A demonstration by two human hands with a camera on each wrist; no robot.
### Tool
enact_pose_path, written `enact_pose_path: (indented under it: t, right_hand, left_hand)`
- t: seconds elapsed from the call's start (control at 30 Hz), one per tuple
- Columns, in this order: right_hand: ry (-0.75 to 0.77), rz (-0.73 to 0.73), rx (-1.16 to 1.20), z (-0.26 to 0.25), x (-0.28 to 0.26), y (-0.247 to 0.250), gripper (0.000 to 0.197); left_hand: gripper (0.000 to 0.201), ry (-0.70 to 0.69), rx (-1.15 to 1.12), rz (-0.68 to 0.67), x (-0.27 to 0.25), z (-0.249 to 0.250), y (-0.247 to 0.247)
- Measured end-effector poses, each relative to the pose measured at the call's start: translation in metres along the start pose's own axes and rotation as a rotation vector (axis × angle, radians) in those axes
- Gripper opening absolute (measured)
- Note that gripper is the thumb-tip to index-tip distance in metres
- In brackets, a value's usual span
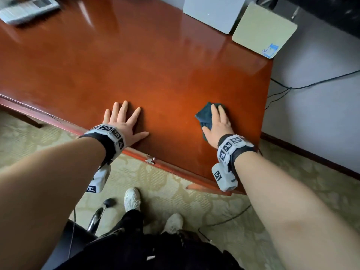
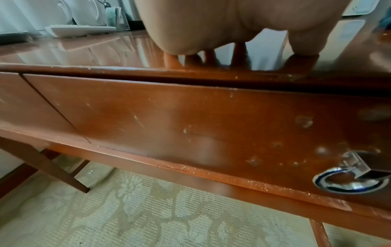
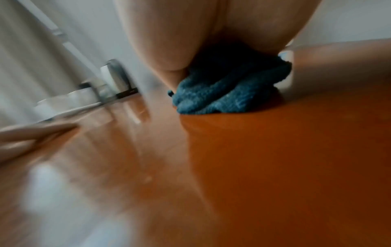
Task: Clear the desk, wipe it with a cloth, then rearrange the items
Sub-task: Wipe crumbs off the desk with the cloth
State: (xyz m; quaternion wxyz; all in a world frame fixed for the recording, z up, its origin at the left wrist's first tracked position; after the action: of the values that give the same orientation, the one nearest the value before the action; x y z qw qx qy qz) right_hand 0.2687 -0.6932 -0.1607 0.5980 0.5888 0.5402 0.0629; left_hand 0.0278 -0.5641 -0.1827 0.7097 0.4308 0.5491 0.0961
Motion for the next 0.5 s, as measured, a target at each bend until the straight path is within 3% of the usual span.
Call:
enact_pose_path:
  t: [0.17,0.3,0.4,0.5]
  right_hand:
    - [0.499,-0.221,-0.195,-0.105,-0.040,-0.064,0.071]
    - [0.658,-0.398,-0.166,-0.123,-0.058,-0.071,0.070]
    - [0.629,-0.327,-0.112,-0.096,-0.058,-0.037,0.067]
    - [0.312,-0.046,0.077,-0.018,-0.043,0.014,0.063]
  left_hand:
    - [0.065,0.007,-0.033,0.024,0.005,-0.006,0.012]
    - [0.062,0.046,-0.167,0.044,0.004,-0.005,0.022]
    - [0.063,0.022,-0.115,0.033,0.003,0.011,0.016]
    - [0.064,0.014,-0.037,0.006,0.003,0.019,0.006]
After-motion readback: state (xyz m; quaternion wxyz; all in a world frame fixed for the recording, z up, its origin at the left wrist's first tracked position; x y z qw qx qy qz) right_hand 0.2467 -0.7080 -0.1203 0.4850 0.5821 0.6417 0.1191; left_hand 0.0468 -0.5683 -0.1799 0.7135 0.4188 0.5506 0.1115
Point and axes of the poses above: each hand's wrist, its own x-axis towards the middle knuckle, its own y-axis out of the back of the hand, z = x × y, the point moved 9 cm from there along x, towards the middle knuckle, and after that the axes turned 15 degrees about -z, right-handed, at the moved point
